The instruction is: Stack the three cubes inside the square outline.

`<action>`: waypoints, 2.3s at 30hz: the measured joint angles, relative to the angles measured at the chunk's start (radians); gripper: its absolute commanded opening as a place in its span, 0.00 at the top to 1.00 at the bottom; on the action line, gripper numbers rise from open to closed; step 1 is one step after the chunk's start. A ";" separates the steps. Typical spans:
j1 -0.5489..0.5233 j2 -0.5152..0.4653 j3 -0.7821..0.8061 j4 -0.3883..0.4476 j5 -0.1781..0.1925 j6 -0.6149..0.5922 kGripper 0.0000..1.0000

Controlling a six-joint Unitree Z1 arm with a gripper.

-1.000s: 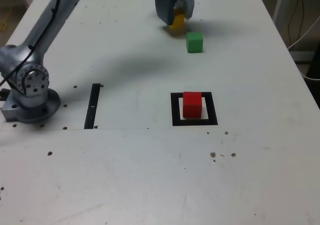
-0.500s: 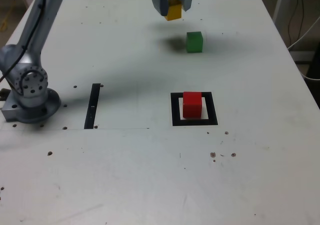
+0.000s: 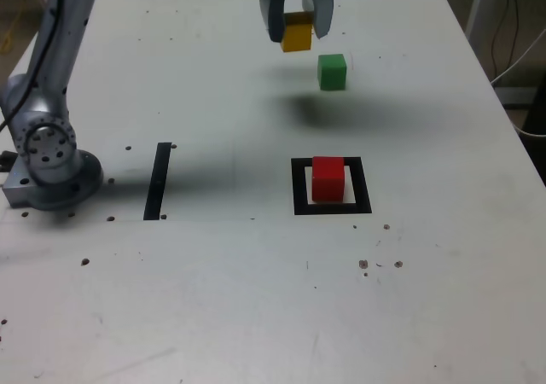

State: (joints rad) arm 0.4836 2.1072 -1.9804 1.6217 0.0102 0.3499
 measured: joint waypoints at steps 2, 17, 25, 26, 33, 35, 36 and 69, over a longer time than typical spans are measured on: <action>-0.036 -0.018 0.007 0.000 0.002 -0.010 0.69; -0.242 -0.106 0.155 -0.038 -0.006 -0.135 0.69; -0.338 -0.139 0.243 -0.107 -0.063 -0.199 0.69; -0.351 -0.140 0.249 -0.121 -0.069 -0.204 0.69; -0.393 -0.150 0.294 -0.193 -0.080 -0.220 0.69; -0.407 -0.153 0.311 -0.217 -0.081 -0.224 0.69; -0.414 -0.153 0.320 -0.229 -0.081 -0.226 0.69; -0.523 -0.109 0.387 -0.356 -0.071 -0.254 0.69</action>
State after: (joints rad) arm -0.0394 1.9986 -1.5936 1.2657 -0.0604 0.0958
